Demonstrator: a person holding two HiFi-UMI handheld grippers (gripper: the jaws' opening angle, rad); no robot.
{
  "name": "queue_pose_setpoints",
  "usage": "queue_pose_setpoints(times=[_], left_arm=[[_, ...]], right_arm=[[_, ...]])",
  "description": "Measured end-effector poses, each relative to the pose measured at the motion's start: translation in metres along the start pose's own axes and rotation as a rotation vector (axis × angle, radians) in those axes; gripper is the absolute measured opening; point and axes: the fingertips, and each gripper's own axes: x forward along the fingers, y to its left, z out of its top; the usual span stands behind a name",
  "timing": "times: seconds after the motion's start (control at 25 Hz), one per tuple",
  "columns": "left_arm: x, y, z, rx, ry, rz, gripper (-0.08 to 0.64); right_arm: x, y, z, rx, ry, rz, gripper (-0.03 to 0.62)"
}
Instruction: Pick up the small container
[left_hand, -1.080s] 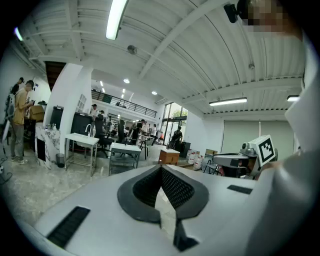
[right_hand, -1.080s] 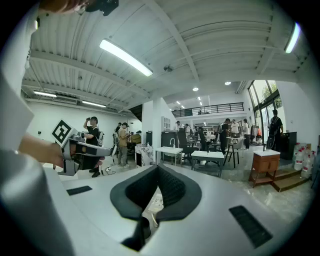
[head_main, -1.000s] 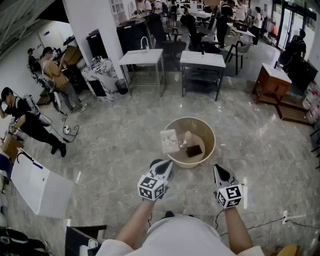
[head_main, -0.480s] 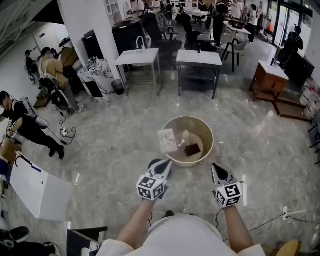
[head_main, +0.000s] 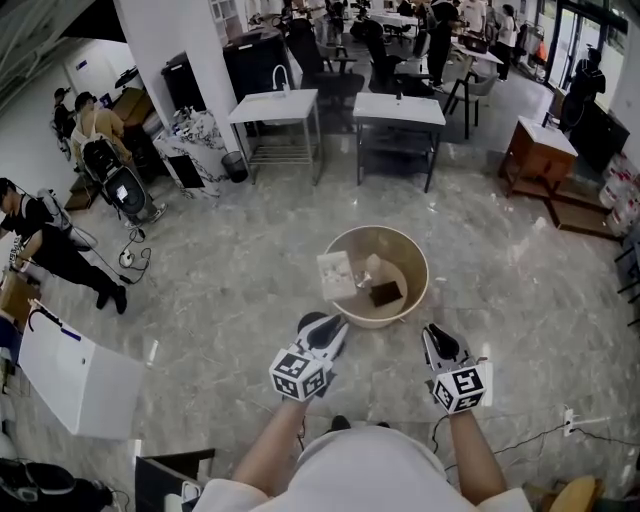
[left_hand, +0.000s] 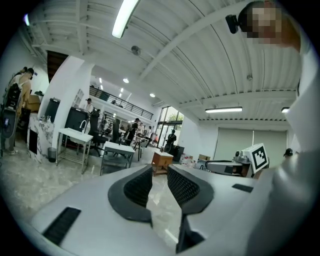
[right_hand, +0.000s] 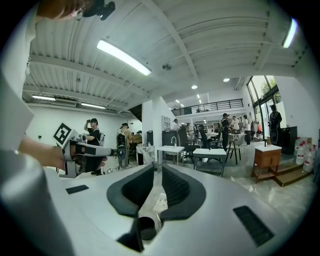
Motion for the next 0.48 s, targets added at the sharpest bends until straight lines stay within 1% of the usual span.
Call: queue_pose_setpoints(times=[0.12,0.2,0.36,0.48], left_arm=[[-0.002,0.006,-0.001,-0.019,0.005,-0.005,0.147],[-0.005,0.011,-0.003,-0.024,0.009,-0.006,0.17],[-0.01,0.021,-0.006,-0.011,0.023,-0.007,0.203],[-0.014,0.028,-0.006,0.005,0.014,0.006,0.249]], right_arm=[[0.003,0.004,0.001,-0.001,-0.001,0.001,0.102],[0.006,0.008,0.0,0.0,0.002,-0.002,0.129],[0.012,0.014,-0.001,0.002,0.009,-0.014,0.183],[0.015,0.015,-0.003,0.004,0.009,-0.03,0.215]])
